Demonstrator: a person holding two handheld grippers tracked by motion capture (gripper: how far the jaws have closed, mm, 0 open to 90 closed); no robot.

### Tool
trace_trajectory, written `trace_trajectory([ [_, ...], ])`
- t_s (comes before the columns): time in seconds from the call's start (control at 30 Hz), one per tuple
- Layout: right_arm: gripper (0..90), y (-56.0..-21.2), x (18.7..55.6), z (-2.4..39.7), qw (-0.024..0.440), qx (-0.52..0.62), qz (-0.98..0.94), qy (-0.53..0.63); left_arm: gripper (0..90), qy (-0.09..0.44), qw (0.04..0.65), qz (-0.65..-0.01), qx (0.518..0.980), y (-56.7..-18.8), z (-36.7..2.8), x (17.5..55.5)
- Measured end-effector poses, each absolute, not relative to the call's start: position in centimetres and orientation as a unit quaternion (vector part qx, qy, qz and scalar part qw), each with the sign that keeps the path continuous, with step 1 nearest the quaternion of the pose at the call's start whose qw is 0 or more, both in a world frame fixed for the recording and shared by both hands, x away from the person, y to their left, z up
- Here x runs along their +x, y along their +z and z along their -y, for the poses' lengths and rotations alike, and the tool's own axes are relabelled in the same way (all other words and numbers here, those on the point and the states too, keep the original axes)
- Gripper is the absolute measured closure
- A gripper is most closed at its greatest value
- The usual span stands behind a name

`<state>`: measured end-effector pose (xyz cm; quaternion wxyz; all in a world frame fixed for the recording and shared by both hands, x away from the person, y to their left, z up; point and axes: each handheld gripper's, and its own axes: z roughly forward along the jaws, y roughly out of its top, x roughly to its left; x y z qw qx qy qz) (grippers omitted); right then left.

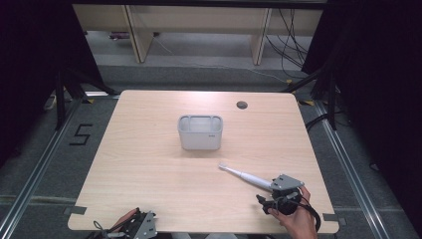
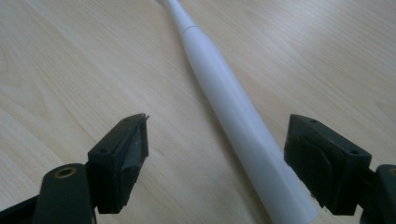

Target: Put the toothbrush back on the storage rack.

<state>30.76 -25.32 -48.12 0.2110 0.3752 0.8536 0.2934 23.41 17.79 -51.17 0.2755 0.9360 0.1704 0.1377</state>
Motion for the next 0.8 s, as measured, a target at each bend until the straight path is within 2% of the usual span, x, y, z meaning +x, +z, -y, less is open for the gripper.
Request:
trace_trajectory([
  [0.8, 22.3, -47.8, 32.0, 25.1, 0.207, 0.36, -0.864, 0.287, 15.4, 0.138, 0.275, -0.171, 0.936, -51.2, -17.8, 23.5],
])
